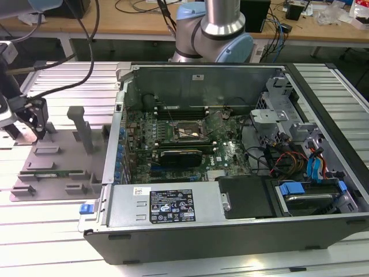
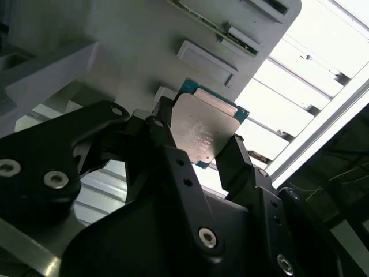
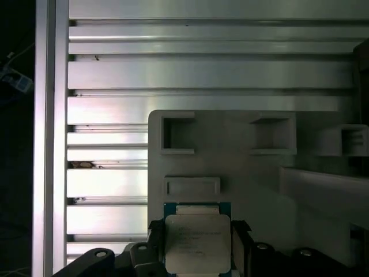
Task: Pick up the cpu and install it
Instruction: 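Pick up the cpu and move it towards the insertion slot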
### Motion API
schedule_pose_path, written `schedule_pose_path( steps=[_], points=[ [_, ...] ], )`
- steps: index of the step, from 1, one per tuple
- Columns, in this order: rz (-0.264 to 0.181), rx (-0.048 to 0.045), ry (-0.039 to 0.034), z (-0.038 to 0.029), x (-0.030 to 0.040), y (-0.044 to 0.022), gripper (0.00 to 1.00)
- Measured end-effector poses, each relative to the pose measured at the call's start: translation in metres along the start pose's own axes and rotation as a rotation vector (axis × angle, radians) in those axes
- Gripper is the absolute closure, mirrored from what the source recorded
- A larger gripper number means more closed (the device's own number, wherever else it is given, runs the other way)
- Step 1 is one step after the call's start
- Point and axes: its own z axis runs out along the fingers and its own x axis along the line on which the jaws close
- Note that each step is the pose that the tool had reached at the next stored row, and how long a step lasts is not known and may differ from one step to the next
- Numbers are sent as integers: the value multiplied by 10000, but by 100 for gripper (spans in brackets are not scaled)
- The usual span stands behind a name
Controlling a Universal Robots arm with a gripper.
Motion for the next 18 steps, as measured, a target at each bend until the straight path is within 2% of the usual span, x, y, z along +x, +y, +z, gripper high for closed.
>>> schedule_pose_path(
  steps=[5, 7, 9, 17, 18],
  points=[
    [0, 0, 1, -106, -1, 5, 45],
    [1, 1, -1, -184, -2, 8, 45],
    [1, 1, 0, -229, -2, 10, 45],
    [1, 1, 0, -351, -3, 15, 45],
    [1, 1, 0, -382, -3, 16, 45]
  ],
)
